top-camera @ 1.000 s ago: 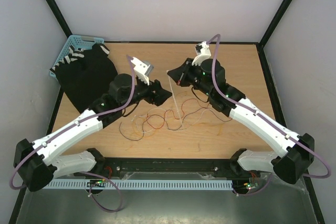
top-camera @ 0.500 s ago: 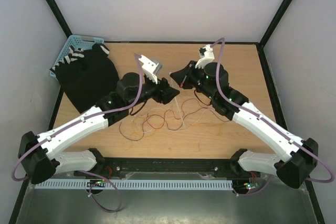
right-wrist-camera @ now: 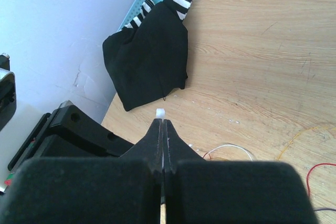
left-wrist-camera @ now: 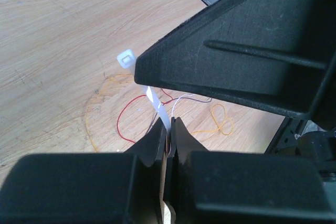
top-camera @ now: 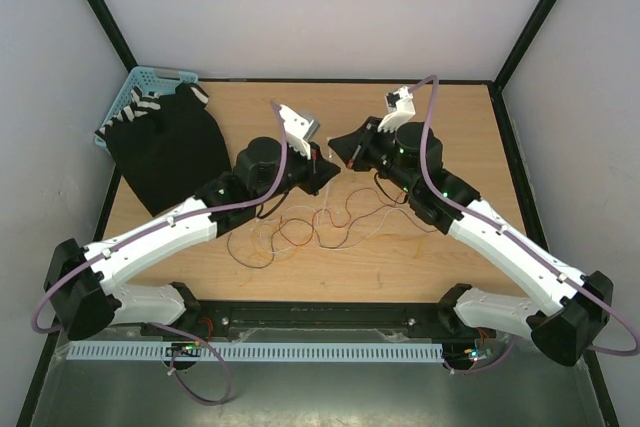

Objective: Zip-tie the wires
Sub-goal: Pick up the ribbon at the center of the board.

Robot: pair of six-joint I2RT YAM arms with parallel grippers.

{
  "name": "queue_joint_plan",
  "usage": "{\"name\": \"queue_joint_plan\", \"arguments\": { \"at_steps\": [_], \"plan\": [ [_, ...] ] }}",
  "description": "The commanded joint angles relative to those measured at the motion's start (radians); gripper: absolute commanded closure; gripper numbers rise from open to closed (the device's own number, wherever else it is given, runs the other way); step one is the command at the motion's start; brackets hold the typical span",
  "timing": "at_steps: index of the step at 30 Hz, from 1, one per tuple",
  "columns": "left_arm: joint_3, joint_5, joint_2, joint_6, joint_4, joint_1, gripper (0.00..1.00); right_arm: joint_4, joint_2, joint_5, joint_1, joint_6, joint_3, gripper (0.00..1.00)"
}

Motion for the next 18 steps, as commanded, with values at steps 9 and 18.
{"name": "queue_joint_plan", "arguments": {
  "at_steps": [9,18],
  "plan": [
    [-0.059,-0.042,-0.075,-0.033,0.037,-0.004,1.0,0.001,-0.104,0.049,0.006,-0.064,-0.044,0.39],
    [-0.104,0.014,-0.165,-0.031,0.039,0.004,1.0,-0.005,-0.313,-0.009,0.007,-0.227,-0.091,0.29]
  ]
}}
